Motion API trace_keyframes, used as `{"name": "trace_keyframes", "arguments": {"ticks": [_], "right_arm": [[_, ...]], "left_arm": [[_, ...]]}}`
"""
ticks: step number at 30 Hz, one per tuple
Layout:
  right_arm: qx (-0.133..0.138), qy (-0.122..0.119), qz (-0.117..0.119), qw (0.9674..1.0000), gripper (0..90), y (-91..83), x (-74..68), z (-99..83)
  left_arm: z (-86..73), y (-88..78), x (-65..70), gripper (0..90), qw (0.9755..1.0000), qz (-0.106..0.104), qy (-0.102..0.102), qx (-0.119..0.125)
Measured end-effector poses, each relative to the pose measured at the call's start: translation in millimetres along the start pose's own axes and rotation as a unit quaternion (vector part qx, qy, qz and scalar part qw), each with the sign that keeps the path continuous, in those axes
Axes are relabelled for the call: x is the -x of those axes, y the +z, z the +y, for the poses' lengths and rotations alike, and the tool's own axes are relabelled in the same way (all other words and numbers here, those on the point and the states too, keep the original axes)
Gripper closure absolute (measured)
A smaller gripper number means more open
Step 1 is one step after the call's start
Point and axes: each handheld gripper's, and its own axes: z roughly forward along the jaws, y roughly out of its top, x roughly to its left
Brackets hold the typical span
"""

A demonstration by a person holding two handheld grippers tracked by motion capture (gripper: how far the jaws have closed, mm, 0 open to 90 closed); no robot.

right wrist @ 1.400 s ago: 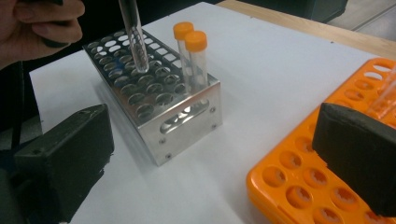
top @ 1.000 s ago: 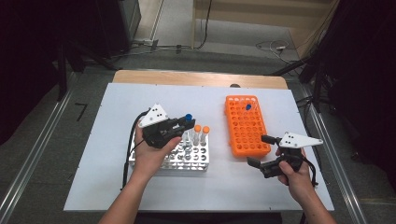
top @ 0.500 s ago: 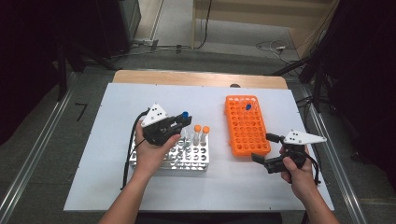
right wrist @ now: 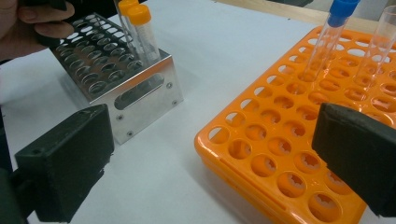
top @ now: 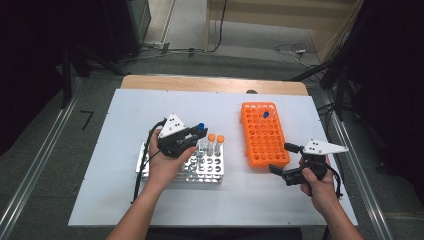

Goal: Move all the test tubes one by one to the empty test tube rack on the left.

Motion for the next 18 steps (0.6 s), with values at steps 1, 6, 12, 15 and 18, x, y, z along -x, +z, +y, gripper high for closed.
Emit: {"name": "trace_keyframes", "arguments": {"ticks": [1,6,12,15,18], "right_arm": [[0.000,0.000,-0.001,1.0000,0.0,0.1,0.2,-0.1],[0.001,0.000,-0.002,1.0000,0.0,0.0,1.1,-0.4],[0.000,0.003,-0.001,1.0000,0.0,0.7,1.9,-0.7],[0.000,0.002,-0.002,1.0000,0.0,1.4,2.1,-0.8],[-0.002,0.003,-0.002,1.0000,0.0,1.9,1.9,-1.1]], "left_arm": [[-0.2,0.3,0.4,77.0,1.0000,0.001,0.004,-0.005],[-0.8,0.7,3.9,76.9,0.9995,0.003,0.011,-0.029],[-2.1,1.6,6.3,76.7,0.9983,0.010,0.021,-0.053],[-2.4,1.9,7.0,76.4,0.9981,0.010,0.025,-0.056],[-2.5,1.7,6.3,75.8,0.9981,0.003,0.021,-0.057]]}}
